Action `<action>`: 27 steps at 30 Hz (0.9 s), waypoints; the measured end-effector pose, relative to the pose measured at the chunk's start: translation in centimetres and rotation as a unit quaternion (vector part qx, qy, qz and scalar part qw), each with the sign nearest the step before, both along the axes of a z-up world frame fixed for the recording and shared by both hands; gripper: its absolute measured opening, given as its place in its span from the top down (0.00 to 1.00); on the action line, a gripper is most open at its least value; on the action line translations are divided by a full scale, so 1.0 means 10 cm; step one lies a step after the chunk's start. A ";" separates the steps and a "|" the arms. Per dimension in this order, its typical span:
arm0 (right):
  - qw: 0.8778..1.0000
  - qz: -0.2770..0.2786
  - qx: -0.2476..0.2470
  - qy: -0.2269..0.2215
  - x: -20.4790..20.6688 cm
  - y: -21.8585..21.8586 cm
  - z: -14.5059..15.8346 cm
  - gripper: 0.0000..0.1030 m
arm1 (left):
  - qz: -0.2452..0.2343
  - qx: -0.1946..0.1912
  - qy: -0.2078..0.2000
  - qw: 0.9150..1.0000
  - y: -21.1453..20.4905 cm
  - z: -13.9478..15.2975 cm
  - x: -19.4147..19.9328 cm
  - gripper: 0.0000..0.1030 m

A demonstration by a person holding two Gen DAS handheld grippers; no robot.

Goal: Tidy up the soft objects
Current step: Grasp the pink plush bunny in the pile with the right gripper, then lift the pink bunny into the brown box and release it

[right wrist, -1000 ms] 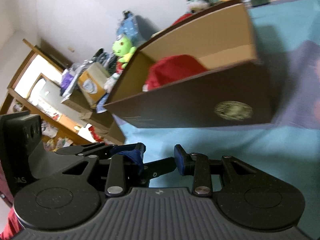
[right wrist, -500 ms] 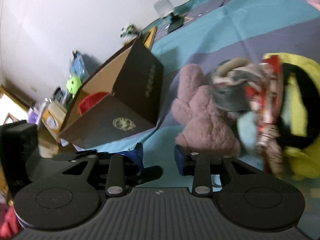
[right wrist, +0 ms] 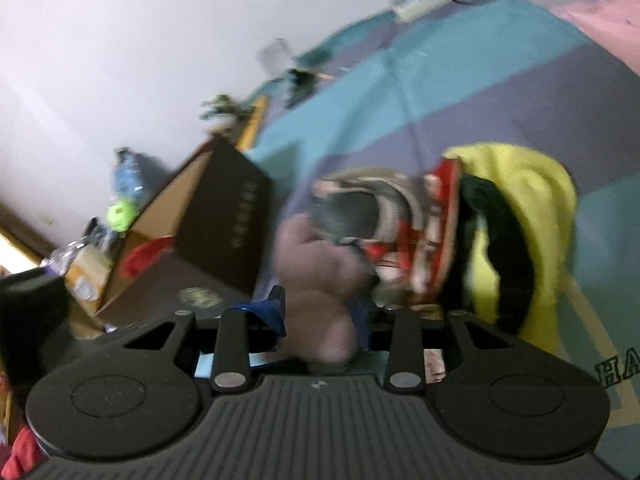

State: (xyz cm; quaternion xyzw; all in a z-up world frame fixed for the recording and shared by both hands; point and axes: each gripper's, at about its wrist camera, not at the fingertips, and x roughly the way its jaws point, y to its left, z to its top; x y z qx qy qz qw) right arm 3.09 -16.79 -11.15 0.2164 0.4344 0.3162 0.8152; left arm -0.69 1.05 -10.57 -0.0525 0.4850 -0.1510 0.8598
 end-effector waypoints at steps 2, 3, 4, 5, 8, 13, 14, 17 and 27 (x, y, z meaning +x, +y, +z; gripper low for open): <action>1.000 -0.015 -0.008 0.017 0.08 -0.01 -0.12 0.78 | -0.003 -0.007 0.003 1.000 -0.03 -0.03 0.05 0.31; 0.999 -0.012 -0.002 0.033 0.13 -0.01 -0.19 0.78 | -0.002 -0.010 0.007 1.000 -0.04 -0.06 0.09 0.31; 0.999 -0.006 0.005 0.052 0.18 0.01 -0.26 0.77 | 0.000 -0.012 0.011 1.000 -0.05 -0.09 0.12 0.31; 0.998 0.001 0.008 0.066 0.21 0.04 -0.33 0.75 | 0.002 -0.013 0.017 1.000 -0.05 -0.12 0.14 0.31; 0.994 0.014 0.042 0.096 0.33 0.09 -0.44 0.73 | 0.014 0.005 0.022 1.000 -0.10 -0.23 0.20 0.31; 0.992 0.028 0.061 0.111 0.33 0.17 -0.49 0.71 | 0.005 0.025 -0.004 1.000 -0.17 -0.20 0.18 0.33; 0.991 0.035 0.063 0.112 0.33 0.19 -0.49 0.71 | 0.001 0.031 -0.007 0.999 -0.17 -0.19 0.18 0.33; 0.993 0.050 0.050 0.093 0.26 0.27 -0.41 0.72 | -0.004 0.029 -0.007 1.000 -0.09 -0.18 0.14 0.33; 0.995 0.096 0.011 0.026 0.02 0.53 -0.17 0.72 | -0.048 0.062 -0.061 0.995 0.09 0.04 -0.21 0.33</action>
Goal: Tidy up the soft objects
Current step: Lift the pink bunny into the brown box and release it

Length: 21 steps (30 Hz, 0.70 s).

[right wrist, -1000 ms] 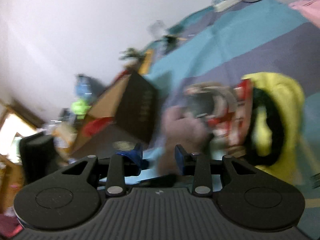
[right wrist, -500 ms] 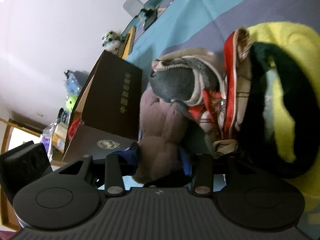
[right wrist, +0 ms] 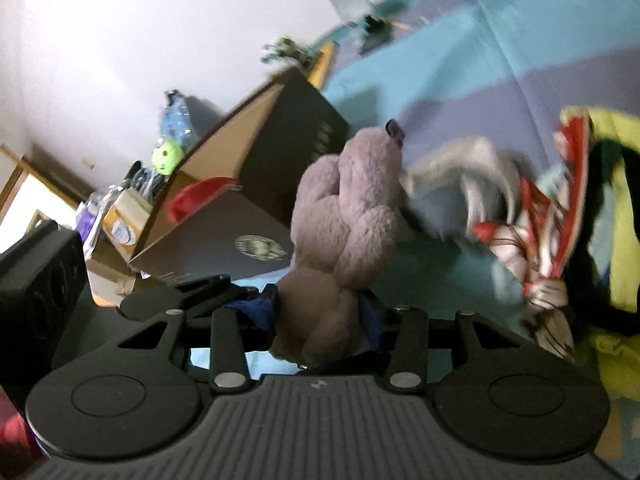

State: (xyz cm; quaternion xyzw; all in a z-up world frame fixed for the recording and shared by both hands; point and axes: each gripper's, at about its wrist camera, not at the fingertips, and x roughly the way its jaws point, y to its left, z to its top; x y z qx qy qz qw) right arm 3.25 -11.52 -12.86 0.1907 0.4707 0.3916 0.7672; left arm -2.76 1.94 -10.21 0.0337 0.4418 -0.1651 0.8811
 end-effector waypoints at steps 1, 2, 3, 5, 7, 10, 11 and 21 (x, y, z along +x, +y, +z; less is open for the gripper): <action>1.000 0.004 0.000 -0.015 -0.04 0.01 0.06 0.72 | -0.002 -0.001 -0.012 1.000 0.03 0.07 -0.03 0.33; 1.000 0.007 0.001 -0.026 -0.08 0.04 0.11 0.72 | -0.004 -0.004 -0.022 1.000 0.07 0.13 -0.05 0.33; 0.999 0.009 0.003 -0.040 -0.12 0.05 0.16 0.72 | -0.005 -0.009 -0.034 0.999 0.11 0.20 -0.07 0.33; 0.998 0.012 0.007 -0.064 -0.20 0.06 0.26 0.72 | -0.014 -0.006 -0.056 0.998 0.16 0.32 -0.10 0.33; 0.996 0.007 0.015 -0.091 -0.27 0.07 0.36 0.72 | -0.018 -0.002 -0.078 0.997 0.20 0.42 -0.15 0.33; 0.992 -0.003 0.021 -0.122 -0.32 0.12 0.50 0.72 | -0.016 -0.006 -0.097 0.995 0.27 0.55 -0.17 0.32; 0.991 -0.008 0.024 -0.131 -0.33 0.14 0.55 0.72 | -0.016 -0.011 -0.102 0.995 0.31 0.60 -0.16 0.29; 0.974 -0.019 0.057 -0.219 -0.17 0.59 1.07 0.72 | 0.025 -0.020 -0.179 0.983 0.86 1.12 0.08 0.29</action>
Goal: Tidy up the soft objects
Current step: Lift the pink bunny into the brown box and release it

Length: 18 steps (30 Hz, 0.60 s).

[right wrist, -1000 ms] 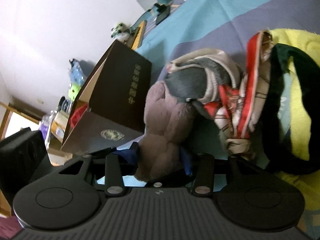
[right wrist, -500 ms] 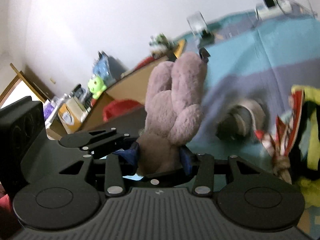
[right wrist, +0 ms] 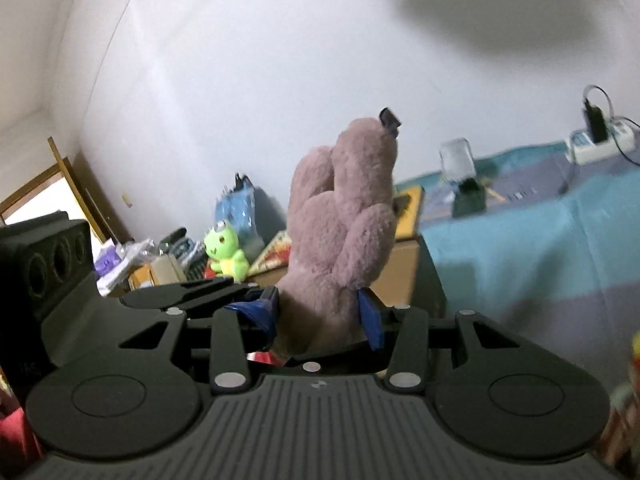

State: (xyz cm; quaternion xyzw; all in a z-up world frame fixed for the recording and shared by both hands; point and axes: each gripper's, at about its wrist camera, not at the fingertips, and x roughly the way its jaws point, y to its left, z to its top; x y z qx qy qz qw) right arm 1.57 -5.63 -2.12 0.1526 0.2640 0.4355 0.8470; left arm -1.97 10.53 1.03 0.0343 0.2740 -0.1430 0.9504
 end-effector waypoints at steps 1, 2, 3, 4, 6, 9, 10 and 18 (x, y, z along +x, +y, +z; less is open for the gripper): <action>1.000 0.000 0.003 -0.004 0.05 0.06 0.04 0.72 | 0.006 -0.003 -0.001 1.000 0.05 0.01 0.04 0.29; 1.000 0.000 0.006 -0.006 0.10 0.12 0.07 0.72 | 0.013 -0.005 -0.003 1.000 0.13 0.01 0.10 0.29; 1.000 0.001 0.006 -0.008 0.17 0.20 0.09 0.72 | 0.019 -0.008 -0.001 1.000 0.19 -0.01 0.15 0.29; 1.000 0.003 0.005 -0.010 0.22 0.27 0.10 0.73 | 0.026 -0.013 0.005 1.000 0.25 -0.05 0.21 0.29; 1.000 0.005 0.001 -0.003 0.35 0.44 0.07 0.73 | 0.041 -0.029 0.025 0.998 0.39 -0.17 0.34 0.29; 1.000 0.003 -0.016 0.020 0.52 0.68 -0.09 0.74 | 0.061 -0.055 0.073 0.994 0.55 -0.46 0.52 0.29; 0.999 0.003 -0.027 0.029 0.55 0.77 -0.15 0.74 | 0.065 -0.060 0.090 0.992 0.61 -0.54 0.57 0.29; 0.986 -0.004 -0.151 0.065 0.53 1.26 -0.44 0.71 | 0.065 -0.062 0.157 0.984 0.78 -0.93 0.53 0.27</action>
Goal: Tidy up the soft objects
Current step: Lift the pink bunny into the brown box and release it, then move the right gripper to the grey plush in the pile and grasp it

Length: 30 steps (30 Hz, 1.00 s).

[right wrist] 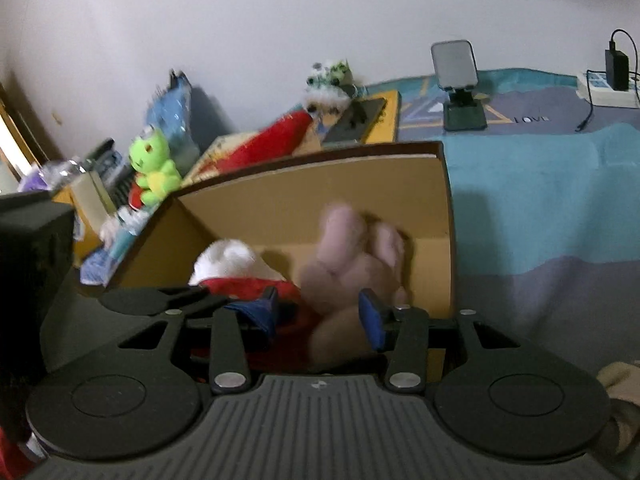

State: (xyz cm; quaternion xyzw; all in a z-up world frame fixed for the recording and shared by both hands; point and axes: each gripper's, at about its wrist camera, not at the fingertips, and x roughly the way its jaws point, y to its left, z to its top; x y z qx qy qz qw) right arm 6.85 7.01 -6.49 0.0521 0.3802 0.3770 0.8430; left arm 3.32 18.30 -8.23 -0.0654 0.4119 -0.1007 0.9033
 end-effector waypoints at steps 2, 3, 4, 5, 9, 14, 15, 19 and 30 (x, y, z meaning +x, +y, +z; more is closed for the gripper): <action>1.000 -0.004 -0.019 0.006 -0.02 0.04 0.01 0.70 | -0.004 -0.010 0.004 1.000 0.03 -0.01 -0.03 0.27; 1.000 -0.005 -0.025 0.014 -0.02 0.05 0.02 0.70 | -0.005 -0.015 0.005 1.000 0.04 0.00 -0.05 0.27; 0.999 -0.006 -0.029 0.020 -0.03 0.06 0.02 0.70 | -0.006 -0.020 0.006 1.000 0.06 -0.01 -0.08 0.27; 0.999 -0.007 -0.029 0.022 -0.04 0.06 0.02 0.70 | -0.007 -0.024 0.007 1.000 0.07 -0.01 -0.10 0.27; 0.999 -0.015 -0.026 0.029 -0.13 0.03 0.02 0.70 | -0.011 -0.028 0.010 1.000 0.09 0.00 -0.18 0.27; 0.999 -0.019 -0.008 0.036 -0.25 -0.02 0.01 0.70 | -0.017 0.002 -0.005 1.000 0.05 0.06 -0.27 0.24; 0.999 -0.022 -0.002 0.038 -0.26 -0.04 0.01 0.70 | -0.019 0.010 -0.011 1.000 0.04 0.09 -0.28 0.22; 0.998 -0.034 0.029 0.048 -0.28 -0.11 0.04 0.70 | -0.025 0.051 -0.048 0.997 -0.06 0.22 -0.41 0.17; 0.988 -0.053 0.146 0.018 -0.49 -0.69 0.25 0.71 | -0.034 0.073 -0.102 0.992 -0.51 0.59 -0.76 0.16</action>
